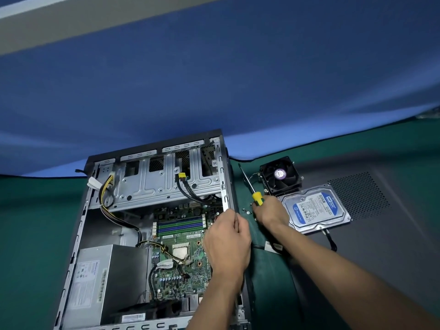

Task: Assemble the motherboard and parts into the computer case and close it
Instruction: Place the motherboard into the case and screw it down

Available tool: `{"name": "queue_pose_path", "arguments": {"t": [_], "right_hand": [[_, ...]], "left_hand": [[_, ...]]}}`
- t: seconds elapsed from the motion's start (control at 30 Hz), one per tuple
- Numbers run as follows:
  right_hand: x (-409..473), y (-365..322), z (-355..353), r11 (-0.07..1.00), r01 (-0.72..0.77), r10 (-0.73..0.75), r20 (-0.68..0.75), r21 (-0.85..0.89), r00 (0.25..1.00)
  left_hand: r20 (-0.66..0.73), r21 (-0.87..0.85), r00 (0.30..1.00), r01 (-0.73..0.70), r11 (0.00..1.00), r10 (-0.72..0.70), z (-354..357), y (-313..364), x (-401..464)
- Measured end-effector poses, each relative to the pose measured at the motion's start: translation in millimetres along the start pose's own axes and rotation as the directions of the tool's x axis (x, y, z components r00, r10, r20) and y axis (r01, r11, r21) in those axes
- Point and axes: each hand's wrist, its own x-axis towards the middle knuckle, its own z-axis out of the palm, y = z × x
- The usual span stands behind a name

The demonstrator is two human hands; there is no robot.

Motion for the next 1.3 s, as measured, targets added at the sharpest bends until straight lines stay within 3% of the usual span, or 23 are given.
{"name": "queue_pose_path", "arguments": {"t": [0.77,0.87,0.97,1.1,1.2,1.3], "right_hand": [[0.4,-2.6,8.7,0.978,0.002,-0.014,-0.056,-0.210,0.998],[0.8,-1.8,0.8,0.995,-0.039,0.041,0.029,-0.095,0.999],[-3.6,-0.7,-10.2,0.973,-0.073,0.039,0.156,0.220,0.987],[-26.1,0.9,-26.6,0.735,-0.184,-0.016,0.287,0.653,0.958],[-45.2,0.4,-42.0,0.593,-0.250,-0.059,0.351,0.766,0.935],[-63.1,-0.7,-55.2,0.524,-0.317,-0.081,0.417,0.790,0.905]], "left_hand": [[0.014,-0.022,1.000,0.025,0.999,-0.025,0.9,-1.7,0.1],[0.001,-0.024,1.000,0.027,0.999,-0.026,0.4,-0.9,-0.2],[-0.006,-0.008,1.000,0.023,1.000,-0.023,0.4,-0.5,-0.1],[-0.062,0.033,0.998,0.012,0.999,-0.010,-1.2,2.5,-2.3],[-0.102,0.060,0.986,-0.123,0.991,0.129,-6.4,5.4,-5.7],[-0.101,0.128,0.956,-0.261,0.957,0.274,-9.0,6.2,-6.9]]}}
